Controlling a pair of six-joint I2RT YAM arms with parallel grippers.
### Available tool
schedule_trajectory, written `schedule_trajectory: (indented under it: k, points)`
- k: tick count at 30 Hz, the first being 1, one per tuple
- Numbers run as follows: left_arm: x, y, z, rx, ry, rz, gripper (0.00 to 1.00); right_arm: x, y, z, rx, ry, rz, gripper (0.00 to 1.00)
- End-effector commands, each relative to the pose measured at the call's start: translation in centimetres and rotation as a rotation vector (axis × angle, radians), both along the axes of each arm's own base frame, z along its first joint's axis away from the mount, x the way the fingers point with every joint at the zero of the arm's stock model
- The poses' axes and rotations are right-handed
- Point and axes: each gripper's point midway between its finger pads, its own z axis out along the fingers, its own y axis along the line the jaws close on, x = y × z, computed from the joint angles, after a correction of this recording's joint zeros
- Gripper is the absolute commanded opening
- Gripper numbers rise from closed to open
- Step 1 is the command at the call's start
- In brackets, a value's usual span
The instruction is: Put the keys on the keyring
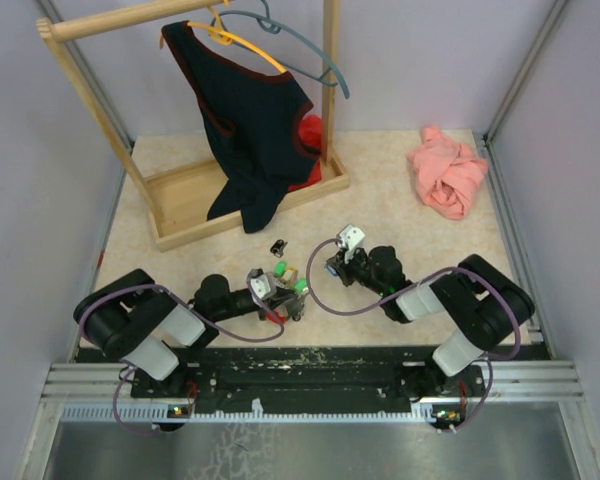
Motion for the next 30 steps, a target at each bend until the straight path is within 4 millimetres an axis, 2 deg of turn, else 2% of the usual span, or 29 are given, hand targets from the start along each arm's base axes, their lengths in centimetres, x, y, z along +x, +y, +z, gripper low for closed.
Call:
schedule_trajectory:
  k: [1, 4, 7, 14, 22, 25, 30]
  points:
    - [0.1, -0.2, 1.3, -0.045, -0.032, 0.005, 0.01, 2.4, 1.5, 2.3, 0.039, -0.080, -0.020, 0.00]
    - [0.2, -0.1, 1.4, -0.046, -0.035, 0.007, 0.01, 3.1, 1.9, 1.5, 0.010, -0.053, -0.027, 0.00]
    - [0.2, -0.2, 1.4, -0.048, -0.035, 0.007, 0.01, 3.7, 2.5, -0.1, -0.036, -0.003, -0.024, 0.00]
    - [0.2, 0.0, 1.5, -0.052, -0.039, 0.014, 0.01, 4.7, 3.1, -1.4, -0.085, 0.056, -0.035, 0.00]
    - [0.3, 0.1, 1.6, -0.056, -0.044, 0.021, 0.01, 5.0, 3.3, -2.3, -0.147, 0.117, -0.029, 0.00]
    - [0.3, 0.0, 1.5, -0.055, -0.042, 0.021, 0.01, 4.6, 3.2, -2.5, -0.175, 0.144, -0.016, 0.08]
    - [0.2, 0.0, 1.4, -0.054, -0.039, 0.017, 0.01, 4.3, 3.1, -1.6, -0.221, 0.200, -0.007, 0.19]
